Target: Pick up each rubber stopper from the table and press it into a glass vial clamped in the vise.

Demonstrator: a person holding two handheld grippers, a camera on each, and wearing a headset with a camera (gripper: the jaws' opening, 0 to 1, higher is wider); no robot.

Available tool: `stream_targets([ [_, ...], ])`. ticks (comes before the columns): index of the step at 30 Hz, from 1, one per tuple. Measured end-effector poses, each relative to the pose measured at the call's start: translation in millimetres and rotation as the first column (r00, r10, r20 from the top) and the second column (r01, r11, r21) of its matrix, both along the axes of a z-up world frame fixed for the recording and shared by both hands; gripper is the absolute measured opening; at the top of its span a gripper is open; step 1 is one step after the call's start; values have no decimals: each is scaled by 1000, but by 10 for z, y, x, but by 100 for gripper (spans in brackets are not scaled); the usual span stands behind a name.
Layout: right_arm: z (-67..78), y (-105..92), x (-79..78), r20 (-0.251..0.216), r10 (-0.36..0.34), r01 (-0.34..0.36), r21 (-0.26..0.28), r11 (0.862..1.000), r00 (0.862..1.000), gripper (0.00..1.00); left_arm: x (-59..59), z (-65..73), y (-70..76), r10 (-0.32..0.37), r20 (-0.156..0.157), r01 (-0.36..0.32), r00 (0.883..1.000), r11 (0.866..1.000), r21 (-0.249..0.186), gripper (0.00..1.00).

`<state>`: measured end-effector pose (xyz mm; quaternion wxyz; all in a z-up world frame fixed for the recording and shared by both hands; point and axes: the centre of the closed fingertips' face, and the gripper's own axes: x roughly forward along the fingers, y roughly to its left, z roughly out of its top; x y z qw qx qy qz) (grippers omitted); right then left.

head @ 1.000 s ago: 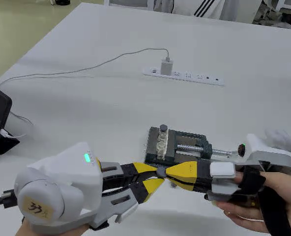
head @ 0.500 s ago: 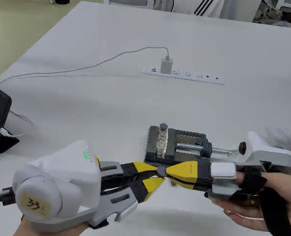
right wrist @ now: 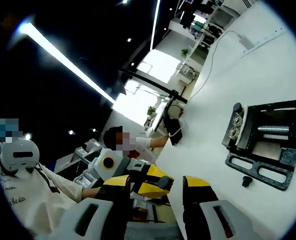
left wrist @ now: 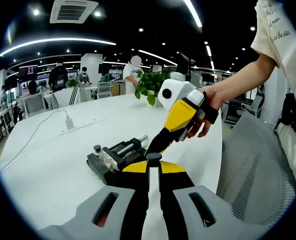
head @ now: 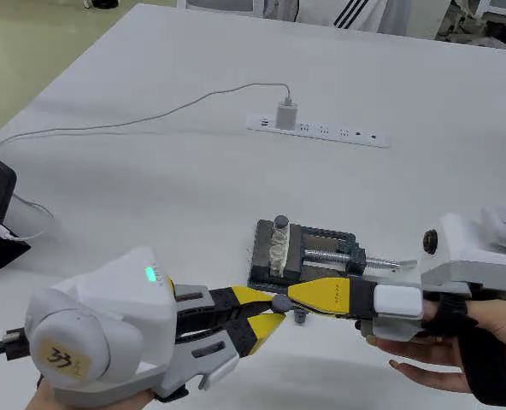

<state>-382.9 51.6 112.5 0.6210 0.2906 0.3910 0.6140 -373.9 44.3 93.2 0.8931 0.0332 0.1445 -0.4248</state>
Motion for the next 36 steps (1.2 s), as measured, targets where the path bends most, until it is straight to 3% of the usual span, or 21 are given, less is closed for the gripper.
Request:
stream_targets([
  [4,-47,-15,34,147,23,-17,-42,999,989,62,-4,-9,-3,-4,-4,4,1000,1000,0,3],
  [11,-112,-57,74,279,77,-46,-117,992,957,80,-12,-31,-7,-9,-11,9,1000,1000,2,3],
  [14,-144,-75,99,355,104,-51,-156,986,929,92,-22,-48,-8,-13,-17,13,1000,1000,4,3],
  [16,-121,-75,71,381,130,-70,-168,983,915,99,-27,-55,-8,-13,-21,14,1000,1000,2,3],
  [19,-83,-78,62,408,139,-73,-174,982,902,99,-32,-72,-9,-16,-27,16,1000,1000,3,3],
  [23,-137,-121,78,482,208,-102,-236,966,851,98,-39,-83,-21,-21,-29,21,999,1000,5,3],
  [25,-156,-137,64,521,260,-124,-281,952,813,95,-41,-88,-33,-24,-32,25,999,1000,5,3],
  [26,-154,-139,66,535,271,-127,-290,949,800,93,-42,-89,-37,-26,-32,26,999,1000,5,3],
  [31,-203,-202,41,566,397,-177,-403,898,723,84,-58,-106,-58,-40,-38,41,998,999,14,3],
  [32,-217,-221,24,572,436,-196,-433,880,694,82,-61,-111,-62,-44,-38,44,998,999,17,3],
  [33,-225,-230,14,566,453,-203,-449,870,689,80,-64,-114,-64,-46,-39,47,998,999,18,3],
  [35,-231,-240,14,575,491,-220,-477,851,655,77,-72,-125,-71,-52,-42,53,998,998,22,3],
  [36,-228,-239,10,574,496,-221,-482,848,652,77,-75,-129,-74,-54,-42,55,998,998,23,3],
])
